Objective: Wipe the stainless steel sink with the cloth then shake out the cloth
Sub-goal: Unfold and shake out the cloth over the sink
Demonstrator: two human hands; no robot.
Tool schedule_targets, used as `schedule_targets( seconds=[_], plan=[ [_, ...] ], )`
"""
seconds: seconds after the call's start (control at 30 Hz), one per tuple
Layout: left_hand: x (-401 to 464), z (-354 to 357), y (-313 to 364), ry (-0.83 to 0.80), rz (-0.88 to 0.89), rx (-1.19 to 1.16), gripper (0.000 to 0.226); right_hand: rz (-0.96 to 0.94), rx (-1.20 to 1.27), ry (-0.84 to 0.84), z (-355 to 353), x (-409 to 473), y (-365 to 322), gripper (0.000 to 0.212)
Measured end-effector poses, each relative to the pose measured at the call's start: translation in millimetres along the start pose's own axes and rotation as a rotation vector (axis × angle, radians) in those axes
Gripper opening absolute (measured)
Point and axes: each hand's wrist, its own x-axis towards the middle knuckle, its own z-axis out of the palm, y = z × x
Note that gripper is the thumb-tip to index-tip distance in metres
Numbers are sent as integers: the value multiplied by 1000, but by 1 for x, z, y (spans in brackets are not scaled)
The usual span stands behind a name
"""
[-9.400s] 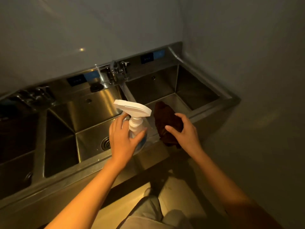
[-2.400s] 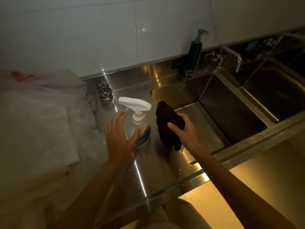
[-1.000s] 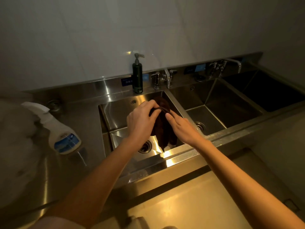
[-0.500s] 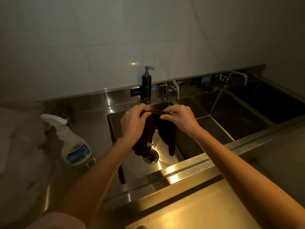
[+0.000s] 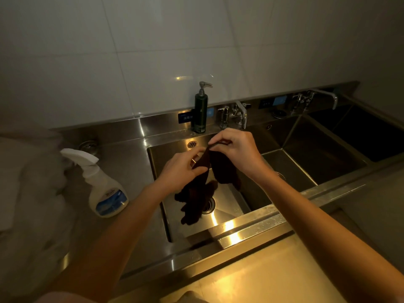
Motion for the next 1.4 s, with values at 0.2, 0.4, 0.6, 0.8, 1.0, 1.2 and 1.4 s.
schedule_targets(
  seconds=[0.2, 0.4, 0.6, 0.8, 1.0, 1.2, 1.4],
  plan=[
    [1, -6, 11, 166, 82, -246, 15, -132, 7, 45, -6, 3, -14, 12],
    [2, -1, 15, 194, 86, -260, 4, -28, 7, 87, -7, -6, -3, 20],
    [7, -10, 21, 165, 78, -384, 4, -73, -90, 94, -14, -7, 7, 11],
    [8, -10, 38, 156, 88, -190, 11, -97, -109, 152, -13, -14, 11, 10],
    [9, -4, 48, 128, 85, 262, 39, 6, -71, 66, -18, -6, -7, 19],
    [12, 7, 51, 215, 116, 120, 38, -46, -233, -153, -33, 17, -34, 22],
    [12, 10, 57, 155, 93, -189, 20, 82, -92, -420, -48, 38, -33, 31]
  ],
)
